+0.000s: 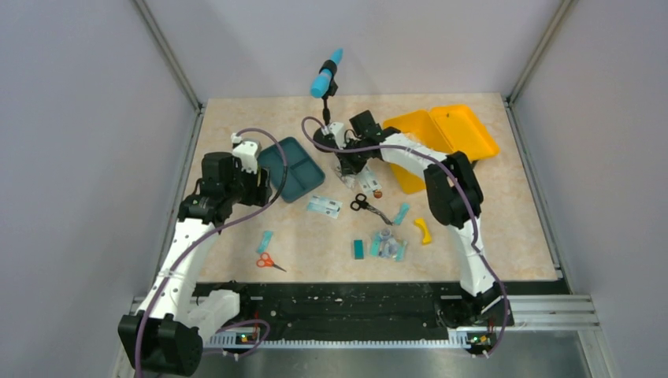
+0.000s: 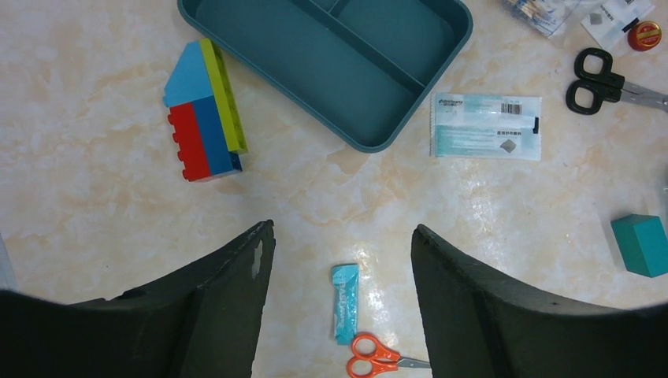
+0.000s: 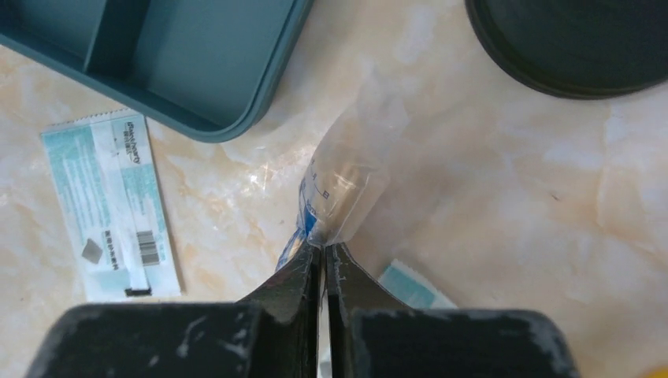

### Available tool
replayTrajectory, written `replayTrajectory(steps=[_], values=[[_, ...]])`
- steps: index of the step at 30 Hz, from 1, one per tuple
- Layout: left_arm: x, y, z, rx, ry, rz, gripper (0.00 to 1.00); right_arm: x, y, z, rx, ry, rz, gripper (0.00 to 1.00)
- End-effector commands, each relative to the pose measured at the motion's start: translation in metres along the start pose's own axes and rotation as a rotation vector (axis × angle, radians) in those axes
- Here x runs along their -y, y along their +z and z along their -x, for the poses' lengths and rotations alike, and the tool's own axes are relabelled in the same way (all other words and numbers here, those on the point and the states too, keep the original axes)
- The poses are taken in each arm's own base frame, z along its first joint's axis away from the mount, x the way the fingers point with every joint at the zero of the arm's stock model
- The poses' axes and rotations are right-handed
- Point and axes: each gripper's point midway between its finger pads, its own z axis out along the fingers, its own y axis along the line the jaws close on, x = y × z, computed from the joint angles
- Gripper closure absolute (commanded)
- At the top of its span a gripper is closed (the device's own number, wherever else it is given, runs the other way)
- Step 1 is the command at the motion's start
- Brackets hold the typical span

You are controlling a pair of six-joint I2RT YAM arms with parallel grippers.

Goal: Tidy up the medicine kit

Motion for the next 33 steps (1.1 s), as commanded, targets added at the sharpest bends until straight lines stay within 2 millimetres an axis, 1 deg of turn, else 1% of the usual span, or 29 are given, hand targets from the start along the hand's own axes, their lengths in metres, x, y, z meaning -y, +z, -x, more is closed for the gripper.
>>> replayTrajectory(steps=[1, 2, 4, 6, 7, 8, 11, 13, 15, 16, 18, 19, 22, 25, 28, 30, 33], values=[[-0.003, -0.002, 0.037, 0.122, 0.025, 0.004, 0.31, -0.009, -0.067, 0.059, 0.115, -0.108, -0.076, 1.0], [-0.003, -0.001, 0.039, 0.128, 0.025, 0.001, 0.31, -0.011, -0.084, 0.065, 0.133, -0.123, -0.087, 1.0], [-0.001, 0.002, 0.041, 0.133, 0.026, -0.01, 0.31, -0.015, -0.114, 0.07, 0.162, -0.155, -0.105, 1.0], [0.0, 0.006, 0.042, 0.137, 0.028, -0.021, 0.32, -0.013, -0.147, 0.072, 0.193, -0.201, -0.138, 1.0], [0.001, 0.008, 0.043, 0.139, 0.03, -0.029, 0.32, -0.013, -0.168, 0.074, 0.213, -0.241, -0.164, 1.0], [0.002, 0.009, 0.044, 0.14, 0.033, -0.039, 0.32, -0.009, -0.182, 0.07, 0.211, -0.294, -0.191, 1.0], [0.009, 0.014, 0.043, 0.139, 0.048, -0.082, 0.32, 0.011, -0.219, 0.054, 0.185, -0.434, -0.291, 1.0], [0.016, 0.016, 0.044, 0.144, 0.064, -0.125, 0.33, 0.032, -0.24, 0.042, 0.165, -0.512, -0.365, 1.0], [0.021, 0.017, 0.046, 0.15, 0.071, -0.153, 0.33, 0.053, -0.255, 0.032, 0.143, -0.605, -0.428, 1.0], [0.023, 0.017, 0.047, 0.151, 0.07, -0.165, 0.33, 0.063, -0.26, 0.026, 0.124, -0.651, -0.452, 1.0], [0.025, 0.018, 0.048, 0.148, 0.072, -0.179, 0.34, 0.081, -0.263, 0.015, 0.081, -0.748, -0.481, 1.0], [0.026, 0.018, 0.048, 0.149, 0.073, -0.184, 0.34, 0.088, -0.261, 0.01, 0.058, -0.796, -0.487, 1.0], [0.027, 0.016, 0.05, 0.147, 0.08, -0.187, 0.34, 0.107, -0.252, 0.006, 0.05, -0.897, -0.504, 1.0], [0.024, 0.01, 0.05, 0.143, 0.108, -0.173, 0.35, 0.124, -0.237, 0.005, 0.021, -0.966, -0.492, 1.0], [0.021, 0.006, 0.047, 0.129, 0.13, -0.152, 0.35, 0.144, -0.223, 0.007, -0.013, -1.009, -0.496, 1.0], [0.02, 0.003, 0.045, 0.12, 0.135, -0.148, 0.35, 0.156, -0.207, -0.001, -0.05, -1.031, -0.48, 1.0], [0.022, -0.001, 0.043, 0.118, 0.132, -0.152, 0.35, 0.169, -0.192, -0.011, -0.102, -1.079, -0.471, 1.0]])
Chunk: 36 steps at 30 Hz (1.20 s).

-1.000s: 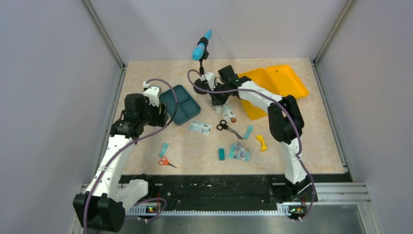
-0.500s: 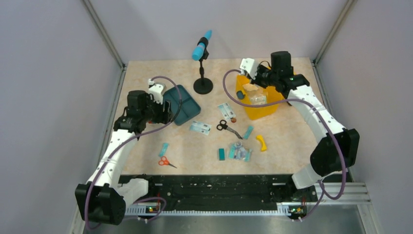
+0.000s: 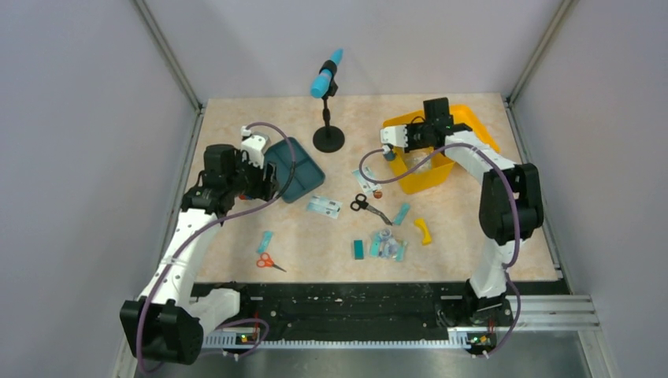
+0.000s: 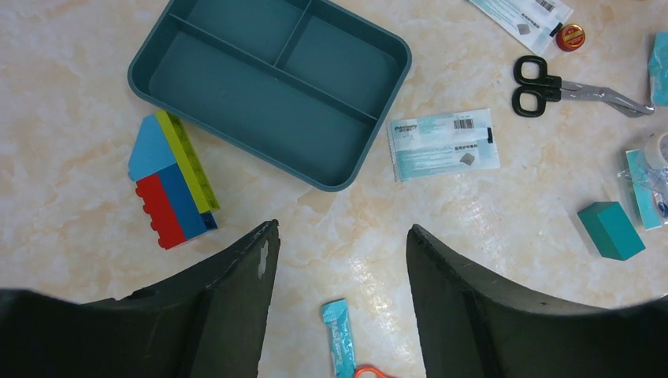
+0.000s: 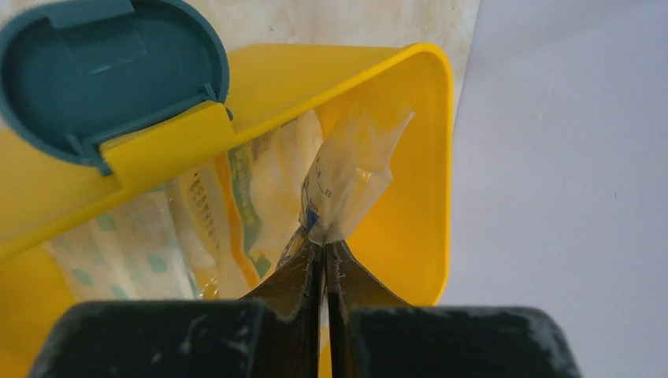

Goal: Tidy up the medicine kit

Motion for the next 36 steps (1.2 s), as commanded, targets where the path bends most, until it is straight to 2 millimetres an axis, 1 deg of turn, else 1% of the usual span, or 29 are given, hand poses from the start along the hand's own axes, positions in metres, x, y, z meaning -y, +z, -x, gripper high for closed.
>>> replayTrajectory(steps=[1, 2, 6, 7, 8, 10, 12, 16, 18, 20, 22, 23, 24, 25, 26, 29, 30, 33, 34, 36], values=[[0.001, -0.016, 0.019, 0.052, 0.044, 0.009, 0.35, 0.033, 0.012, -0.009, -0.023, -0.167, -0.071, 1.0], [0.001, -0.017, 0.019, 0.054, 0.044, 0.013, 0.35, 0.033, 0.015, -0.012, -0.031, -0.176, -0.075, 0.98], [-0.001, -0.02, 0.017, 0.05, 0.046, 0.027, 0.35, 0.044, 0.019, -0.022, -0.06, -0.183, -0.105, 0.67], [-0.002, -0.02, 0.017, 0.05, 0.045, 0.028, 0.35, 0.048, 0.018, -0.023, -0.065, -0.169, -0.115, 0.61], [-0.002, -0.02, 0.018, 0.05, 0.046, 0.029, 0.35, 0.053, 0.015, -0.023, -0.068, -0.148, -0.128, 0.57], [-0.002, -0.019, 0.018, 0.049, 0.049, 0.029, 0.35, 0.059, 0.007, -0.021, -0.071, -0.134, -0.136, 0.54], [-0.003, -0.017, 0.017, 0.044, 0.046, 0.028, 0.35, 0.062, -0.006, -0.015, -0.065, -0.13, -0.143, 0.52], [-0.004, -0.01, 0.012, 0.029, 0.035, 0.02, 0.34, 0.068, -0.038, 0.002, -0.031, -0.099, -0.182, 0.46], [-0.003, -0.006, 0.009, 0.02, 0.032, 0.009, 0.34, 0.07, -0.054, 0.012, -0.008, -0.052, -0.208, 0.4], [-0.001, -0.001, 0.004, 0.004, 0.026, -0.009, 0.34, 0.071, -0.07, 0.025, 0.026, 0.042, -0.235, 0.35], [0.001, 0.003, -0.001, -0.013, 0.018, -0.026, 0.34, 0.067, -0.084, 0.042, 0.062, 0.183, -0.246, 0.32], [0.003, 0.005, -0.004, -0.022, 0.014, -0.035, 0.34, 0.061, -0.087, 0.051, 0.076, 0.269, -0.239, 0.31], [0.004, 0.007, -0.007, -0.033, 0.01, -0.047, 0.34, 0.051, -0.089, 0.063, 0.096, 0.346, -0.209, 0.31], [0.006, 0.009, -0.01, -0.049, 0.004, -0.062, 0.35, 0.036, -0.089, 0.075, 0.12, 0.404, -0.156, 0.31], [0.008, 0.011, -0.013, -0.063, -0.002, -0.073, 0.35, 0.017, -0.089, 0.089, 0.155, 0.452, -0.085, 0.31], [0.01, 0.015, -0.019, -0.09, -0.022, -0.093, 0.36, -0.05, -0.091, 0.127, 0.251, 0.519, 0.144, 0.34], [0.01, 0.016, -0.021, -0.096, -0.028, -0.095, 0.36, -0.074, -0.092, 0.135, 0.267, 0.522, 0.22, 0.36], [0.011, 0.02, -0.024, -0.114, -0.039, -0.103, 0.36, -0.138, -0.093, 0.148, 0.268, 0.54, 0.409, 0.42], [0.011, 0.021, -0.026, -0.125, -0.043, -0.106, 0.36, -0.158, -0.094, 0.148, 0.252, 0.558, 0.472, 0.43], [0.012, 0.022, -0.03, -0.149, -0.056, -0.111, 0.36, -0.19, -0.095, 0.146, 0.222, 0.592, 0.562, 0.43]])
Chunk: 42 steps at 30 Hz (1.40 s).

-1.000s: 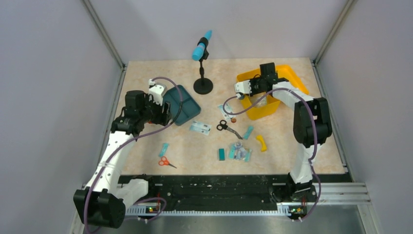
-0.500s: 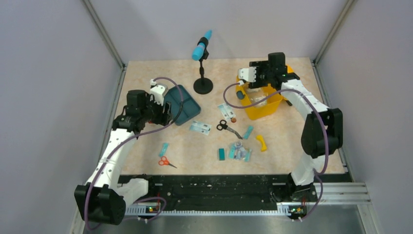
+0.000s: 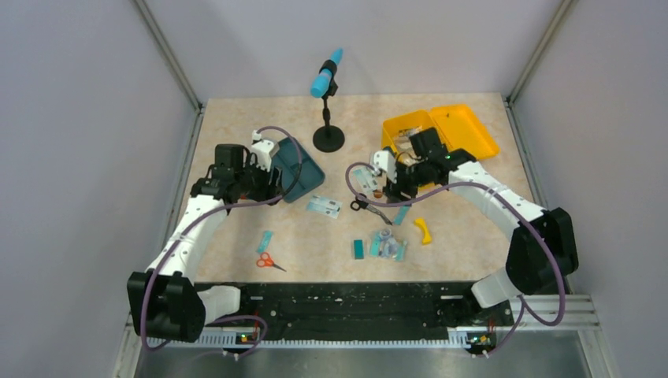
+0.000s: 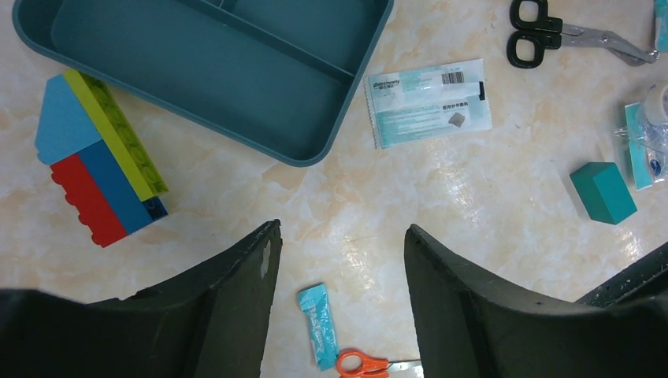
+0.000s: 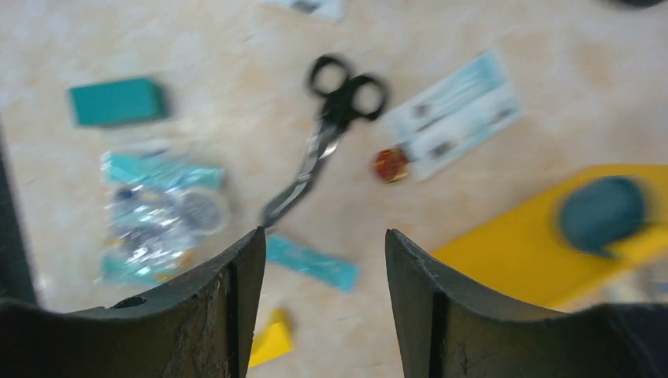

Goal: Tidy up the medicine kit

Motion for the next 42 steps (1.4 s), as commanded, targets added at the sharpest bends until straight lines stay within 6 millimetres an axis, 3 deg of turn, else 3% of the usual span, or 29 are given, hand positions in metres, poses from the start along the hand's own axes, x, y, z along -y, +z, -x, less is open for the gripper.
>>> replayTrajectory(steps=[1, 5, 9, 13, 26, 31, 34, 37, 39, 42], values=[[0.005, 0.001, 0.002, -0.015, -0.02, -0.033, 0.37, -0.085, 0.008, -0.033, -0.071, 0.195, 0.265, 0.42], [0.005, 0.001, -0.001, -0.009, -0.023, -0.031, 0.37, -0.114, 0.012, -0.06, -0.131, 0.229, 0.301, 0.41], [0.006, 0.002, -0.004, -0.015, -0.033, -0.032, 0.37, -0.118, 0.02, -0.077, -0.175, 0.284, 0.259, 0.42], [0.006, 0.002, -0.006, -0.013, -0.041, -0.032, 0.37, -0.116, 0.027, -0.075, -0.156, 0.334, 0.237, 0.44], [0.004, -0.001, -0.011, 0.004, -0.034, -0.004, 0.37, -0.135, 0.053, -0.085, -0.219, 0.293, 0.247, 0.54], [0.002, 0.0, -0.012, 0.014, -0.029, 0.005, 0.37, -0.139, 0.06, -0.101, -0.273, 0.244, 0.223, 0.56], [0.001, 0.002, -0.011, 0.022, -0.032, 0.007, 0.37, -0.136, 0.064, -0.109, -0.303, 0.206, 0.202, 0.72], [0.0, 0.003, -0.009, 0.03, -0.032, 0.008, 0.37, -0.125, 0.059, -0.099, -0.309, 0.192, 0.192, 0.92], [-0.002, 0.003, -0.008, 0.031, -0.029, 0.012, 0.37, -0.117, 0.05, -0.087, -0.313, 0.175, 0.195, 0.99], [-0.001, 0.004, -0.008, 0.027, -0.027, 0.006, 0.37, -0.114, 0.028, -0.062, -0.288, 0.139, 0.235, 1.0]])
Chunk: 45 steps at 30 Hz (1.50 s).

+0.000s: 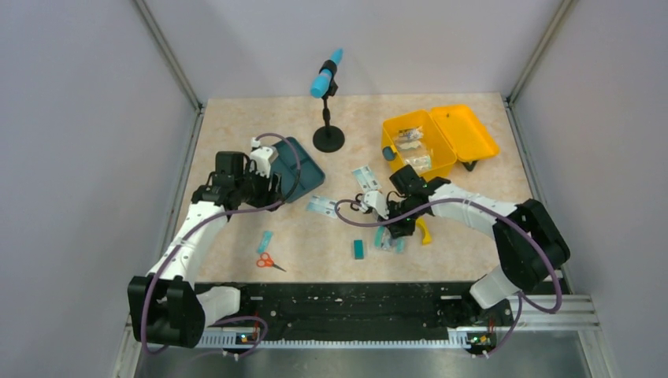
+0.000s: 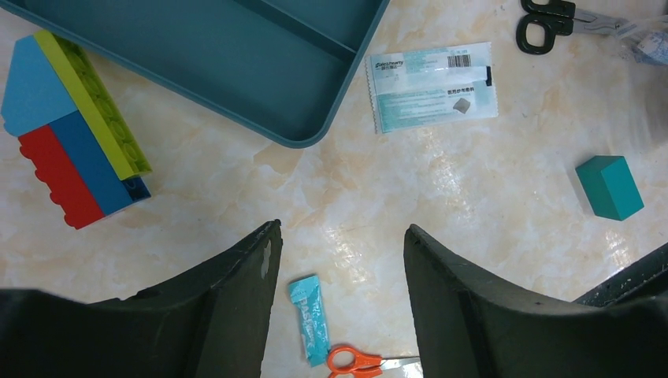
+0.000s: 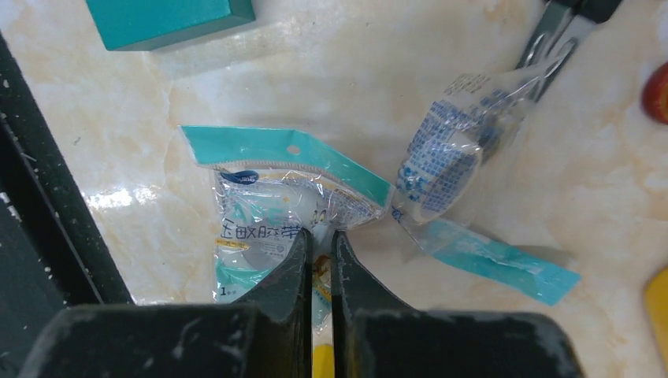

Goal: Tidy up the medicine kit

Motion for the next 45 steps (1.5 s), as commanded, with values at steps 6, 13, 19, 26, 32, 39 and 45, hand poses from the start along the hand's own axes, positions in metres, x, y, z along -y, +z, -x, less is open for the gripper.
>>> replayTrajectory(steps=[6, 13, 19, 26, 32, 39, 45], values=[[-0.002, 0.003, 0.017, 0.058, 0.023, -0.007, 0.37, 0.008, -0.104, 0.06, 0.13, -0.089, -0.07, 1.0], [-0.009, 0.006, 0.027, 0.077, 0.019, 0.021, 0.37, 0.137, -0.184, 0.098, 0.43, 0.376, -0.366, 1.0], [-0.009, 0.001, 0.031, 0.063, 0.017, 0.023, 0.37, 0.248, -0.199, 0.063, 0.428, 0.686, -0.716, 1.0], [-0.013, -0.007, 0.028, 0.061, 0.04, 0.051, 0.36, 0.3, -0.144, 0.026, 0.279, 0.811, -0.777, 1.0], [-0.017, -0.009, 0.021, 0.05, 0.023, 0.059, 0.35, 0.316, -0.117, 0.006, 0.201, 0.842, -0.796, 0.96], [-0.018, -0.011, 0.018, 0.043, 0.009, 0.062, 0.31, 0.311, -0.159, 0.045, 0.33, 0.823, -0.776, 0.59], [-0.008, -0.008, 0.02, 0.063, -0.002, -0.014, 0.26, 0.254, -0.197, 0.089, 0.486, 0.7, -0.619, 0.46]])
